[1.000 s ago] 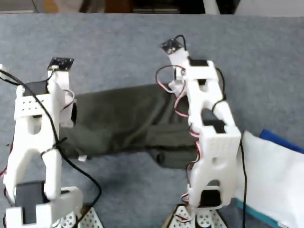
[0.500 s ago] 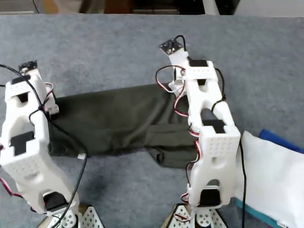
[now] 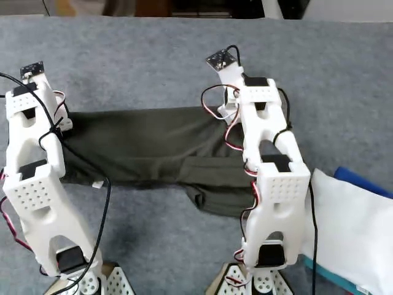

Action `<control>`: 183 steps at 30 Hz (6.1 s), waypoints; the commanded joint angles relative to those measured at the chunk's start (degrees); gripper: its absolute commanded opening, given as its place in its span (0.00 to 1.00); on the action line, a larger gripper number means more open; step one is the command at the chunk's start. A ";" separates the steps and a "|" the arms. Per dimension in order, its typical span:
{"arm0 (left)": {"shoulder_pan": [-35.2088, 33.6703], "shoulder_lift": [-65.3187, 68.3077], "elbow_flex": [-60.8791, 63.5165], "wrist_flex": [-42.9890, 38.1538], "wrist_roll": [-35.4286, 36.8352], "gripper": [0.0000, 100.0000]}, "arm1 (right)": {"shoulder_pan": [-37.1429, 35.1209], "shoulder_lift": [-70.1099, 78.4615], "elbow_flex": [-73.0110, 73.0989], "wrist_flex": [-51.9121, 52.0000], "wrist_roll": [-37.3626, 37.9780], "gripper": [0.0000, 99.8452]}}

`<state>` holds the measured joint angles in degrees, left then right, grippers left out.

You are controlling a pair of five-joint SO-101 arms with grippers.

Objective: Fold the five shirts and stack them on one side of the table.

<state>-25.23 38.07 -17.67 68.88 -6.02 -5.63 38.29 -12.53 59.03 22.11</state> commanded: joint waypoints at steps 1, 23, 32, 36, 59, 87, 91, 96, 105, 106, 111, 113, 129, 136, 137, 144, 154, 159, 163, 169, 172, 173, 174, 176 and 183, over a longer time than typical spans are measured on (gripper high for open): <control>-1.93 0.48 -2.11 0.97 1.85 0.02 | 0.92 -0.66 -1.01 0.35 -0.62 0.01; -1.85 0.57 -1.67 1.32 0.35 0.02 | -7.60 -30.99 2.07 30.15 -3.69 0.01; -1.93 0.57 -1.67 1.41 0.35 0.02 | -15.69 -29.49 22.02 18.11 -4.04 0.01; -1.93 0.57 -1.67 1.41 0.35 0.02 | -15.60 -29.67 25.98 16.09 -3.87 0.01; -1.58 0.57 -1.76 1.32 0.44 0.02 | -15.69 -57.19 53.93 16.18 -3.69 0.01; -1.58 0.57 -1.76 1.32 0.44 0.02 | -15.78 -33.36 35.74 14.77 -3.96 0.01; -1.58 0.57 -1.76 1.14 0.44 0.02 | -16.40 -40.13 41.27 16.44 -3.87 0.01; -1.58 0.57 -1.85 1.05 0.44 0.02 | -18.51 -50.51 52.53 16.18 -4.04 0.01; -1.58 0.57 -1.85 1.05 0.44 0.02 | -18.86 -67.74 55.34 16.00 -3.78 0.01; -1.58 0.57 -1.85 1.05 0.44 0.02 | -18.86 -68.00 53.58 15.47 -3.78 0.01; -1.58 0.57 -1.85 1.14 0.44 0.02 | -18.86 -62.46 46.02 9.76 -3.78 0.01; -1.58 0.57 -1.76 1.23 0.44 0.02 | -18.86 -57.01 44.53 6.59 -3.78 0.01; -1.67 0.57 -1.76 1.23 0.44 0.02 | -19.21 -35.30 39.87 13.10 -3.69 0.01; -1.67 0.57 -1.76 1.14 0.44 0.02 | -19.30 -48.31 53.93 12.84 -3.08 0.01; -1.58 0.57 -1.76 1.14 0.44 0.02 | -19.30 -49.98 56.04 12.75 -2.02 0.01; -1.67 0.57 -1.76 1.14 0.44 0.02 | -15.25 -60.35 60.26 12.22 1.85 0.01; -1.58 0.57 -1.76 1.14 0.62 0.02 | -8.66 -54.02 45.41 7.82 1.58 0.01; -1.67 0.57 -1.76 1.14 0.53 0.02 | -14.73 -41.27 42.42 4.92 1.49 0.01; -1.67 0.57 -1.76 1.14 0.62 0.02 | -15.34 -32.57 40.22 4.48 1.49 0.01; -1.67 0.57 -1.76 1.14 0.53 0.02 | -15.43 -33.19 40.31 13.63 1.93 0.01; -1.67 0.57 -1.76 1.05 0.62 0.02 | -15.52 -36.09 43.47 16.18 2.02 0.01; -1.67 0.57 -1.76 1.05 0.62 0.02 | -15.78 -37.32 45.14 16.26 2.02 0.01; -1.58 0.57 -1.76 1.05 0.62 0.02 | -16.31 -38.73 47.25 16.18 2.02 0.01; -1.58 0.57 -1.76 1.05 0.62 0.02 | -17.80 -41.45 51.91 16.09 2.02 0.01; -1.58 0.57 -1.76 1.05 0.62 0.02 | -21.32 -51.30 63.60 11.16 2.02 0.01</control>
<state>-25.32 38.68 -18.73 70.11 -5.32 -26.11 -7.69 49.54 71.69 23.52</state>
